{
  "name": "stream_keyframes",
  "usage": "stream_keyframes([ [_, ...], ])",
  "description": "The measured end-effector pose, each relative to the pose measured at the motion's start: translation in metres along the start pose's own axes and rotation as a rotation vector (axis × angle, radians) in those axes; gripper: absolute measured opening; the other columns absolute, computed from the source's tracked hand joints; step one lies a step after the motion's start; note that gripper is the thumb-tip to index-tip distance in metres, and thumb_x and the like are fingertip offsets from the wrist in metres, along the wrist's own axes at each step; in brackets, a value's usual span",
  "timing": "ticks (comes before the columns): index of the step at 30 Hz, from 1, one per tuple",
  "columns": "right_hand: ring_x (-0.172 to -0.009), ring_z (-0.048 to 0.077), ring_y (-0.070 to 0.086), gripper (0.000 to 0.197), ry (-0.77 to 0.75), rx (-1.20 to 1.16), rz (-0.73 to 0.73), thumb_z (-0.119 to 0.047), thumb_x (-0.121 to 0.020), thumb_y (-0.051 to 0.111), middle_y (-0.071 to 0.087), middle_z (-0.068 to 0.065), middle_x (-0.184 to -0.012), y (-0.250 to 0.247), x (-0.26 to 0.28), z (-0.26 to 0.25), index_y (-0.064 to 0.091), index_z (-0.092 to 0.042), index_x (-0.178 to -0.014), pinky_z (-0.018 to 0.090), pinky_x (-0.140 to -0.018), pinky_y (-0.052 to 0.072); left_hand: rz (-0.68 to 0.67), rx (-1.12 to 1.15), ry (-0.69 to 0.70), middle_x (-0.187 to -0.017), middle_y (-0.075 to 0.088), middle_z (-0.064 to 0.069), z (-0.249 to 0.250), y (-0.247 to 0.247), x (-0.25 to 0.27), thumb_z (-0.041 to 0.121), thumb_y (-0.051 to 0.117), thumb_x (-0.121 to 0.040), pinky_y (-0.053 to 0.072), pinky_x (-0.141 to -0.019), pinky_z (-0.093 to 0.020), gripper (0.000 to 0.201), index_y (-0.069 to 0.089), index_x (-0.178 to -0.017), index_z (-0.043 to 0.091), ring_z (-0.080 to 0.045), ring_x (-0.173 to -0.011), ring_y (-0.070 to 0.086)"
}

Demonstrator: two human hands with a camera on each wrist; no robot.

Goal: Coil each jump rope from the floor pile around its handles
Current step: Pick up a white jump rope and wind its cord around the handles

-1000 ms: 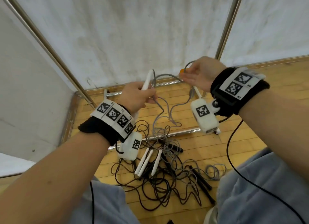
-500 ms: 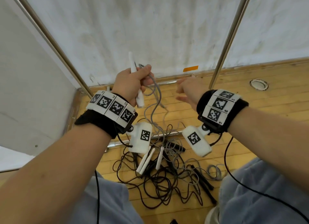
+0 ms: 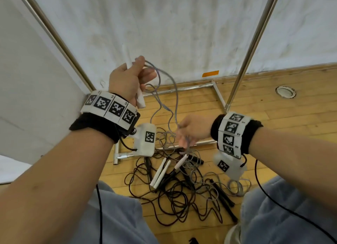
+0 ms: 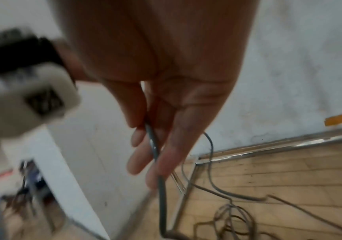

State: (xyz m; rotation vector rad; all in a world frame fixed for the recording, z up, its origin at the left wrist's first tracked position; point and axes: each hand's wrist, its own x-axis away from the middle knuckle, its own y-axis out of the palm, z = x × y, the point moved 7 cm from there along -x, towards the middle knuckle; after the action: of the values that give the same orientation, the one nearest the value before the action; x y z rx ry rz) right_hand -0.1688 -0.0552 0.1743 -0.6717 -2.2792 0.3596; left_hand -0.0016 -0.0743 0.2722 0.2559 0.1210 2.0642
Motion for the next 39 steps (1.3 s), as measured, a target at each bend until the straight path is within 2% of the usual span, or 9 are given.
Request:
stream_keyframes([
  [4, -0.063, 0.018, 0.069, 0.02, -0.141, -0.565, 0.3, -0.014, -0.097, 0.046, 0.068, 0.005, -0.065, -0.05, 0.017, -0.021, 0.058, -0.006, -0.083, 0.024, -0.057, 0.056, 0.003, -0.225, -0.03, -0.066, 0.072, 0.0, -0.012, 0.002, 0.002, 0.032, 0.055, -0.096, 0.038, -0.042, -0.018, 0.023, 0.061, -0.09, 0.01, -0.009, -0.051, 0.063],
  [9, -0.055, 0.013, 0.066, 0.03, -0.256, -1.131, 0.43, -0.02, -0.101, 0.04, 0.063, 0.001, -0.055, -0.088, 0.033, -0.024, 0.053, -0.01, -0.076, 0.019, -0.049, 0.052, -0.362, -0.384, -0.018, -0.084, 0.072, -0.004, -0.028, 0.036, 0.02, -0.001, 0.059, -0.079, 0.034, -0.042, -0.02, 0.016, 0.064, -0.079, 0.014, -0.009, -0.056, 0.046],
  [12, -0.055, 0.012, 0.066, 0.03, -0.299, -1.308, 0.412, -0.02, -0.101, 0.039, 0.064, 0.003, -0.057, -0.093, 0.038, -0.025, 0.052, -0.009, -0.076, 0.018, -0.05, 0.052, -0.556, -0.463, 0.001, -0.094, 0.07, -0.009, -0.038, 0.056, 0.038, 0.01, 0.07, -0.073, 0.036, -0.046, -0.022, 0.014, 0.07, -0.085, 0.018, -0.009, -0.067, 0.049],
  [19, -0.069, 0.023, 0.07, 0.029, -0.411, -1.473, 0.471, -0.021, -0.1, 0.041, 0.066, 0.009, -0.067, -0.109, 0.047, -0.024, 0.053, -0.007, -0.079, 0.024, -0.055, 0.055, -0.526, -0.646, 0.114, -0.082, 0.067, -0.015, -0.047, 0.062, 0.038, 0.02, 0.07, -0.083, 0.04, -0.048, -0.022, 0.013, 0.069, -0.072, 0.026, -0.009, -0.063, 0.051],
  [22, -0.073, 0.024, 0.07, 0.028, -0.425, -1.482, 0.541, -0.023, -0.099, 0.045, 0.066, 0.01, -0.069, -0.118, 0.05, -0.019, 0.056, -0.005, -0.081, 0.025, -0.061, 0.057, -0.471, -0.706, 0.168, -0.069, 0.069, 0.007, -0.05, 0.06, 0.033, 0.019, 0.069, -0.084, 0.045, -0.06, -0.024, 0.011, 0.07, -0.074, 0.022, -0.004, -0.061, 0.06],
  [24, -0.079, 0.024, 0.069, 0.023, -0.383, -1.374, 0.577, -0.024, -0.096, 0.05, 0.067, 0.011, -0.077, -0.118, 0.048, -0.014, 0.059, -0.004, -0.09, 0.026, -0.069, 0.057, -0.398, -0.648, 0.194, -0.069, 0.071, 0.004, -0.046, 0.056, 0.029, 0.014, 0.068, -0.085, 0.05, -0.063, -0.021, 0.012, 0.068, -0.073, 0.018, -0.007, -0.067, 0.068],
  [28, -0.095, 0.024, 0.066, 0.021, -0.205, -0.82, 0.438, -0.016, -0.089, 0.057, 0.07, 0.011, -0.102, -0.09, 0.03, -0.01, 0.064, -0.003, -0.103, 0.034, -0.087, 0.052, -0.276, -0.481, 0.188, -0.072, 0.071, -0.003, -0.031, 0.045, 0.02, 0.009, 0.065, -0.086, 0.041, -0.043, -0.008, 0.011, 0.066, -0.076, 0.011, -0.005, -0.062, 0.069],
  [32, -0.079, 0.016, 0.064, 0.015, -0.137, -0.204, 0.246, -0.018, -0.092, 0.057, 0.07, 0.002, -0.088, -0.051, 0.017, -0.017, 0.07, -0.012, -0.09, 0.031, -0.076, 0.053, -0.222, -0.436, 0.16, -0.069, 0.072, 0.003, -0.023, 0.037, 0.014, 0.016, 0.063, -0.089, 0.039, -0.04, -0.013, 0.012, 0.065, -0.076, 0.016, -0.007, -0.066, 0.07],
  [39, -0.053, 0.013, 0.064, 0.015, -0.172, -0.502, 0.511, -0.015, -0.091, 0.059, 0.066, 0.003, -0.062, -0.079, 0.021, -0.013, 0.067, -0.008, -0.08, 0.023, -0.055, 0.054, -0.204, -0.601, 0.188, -0.07, 0.06, 0.004, -0.027, 0.03, 0.01, 0.026, 0.066, -0.086, 0.041, -0.053, -0.024, 0.008, 0.068, -0.085, 0.019, -0.007, -0.054, 0.047],
])
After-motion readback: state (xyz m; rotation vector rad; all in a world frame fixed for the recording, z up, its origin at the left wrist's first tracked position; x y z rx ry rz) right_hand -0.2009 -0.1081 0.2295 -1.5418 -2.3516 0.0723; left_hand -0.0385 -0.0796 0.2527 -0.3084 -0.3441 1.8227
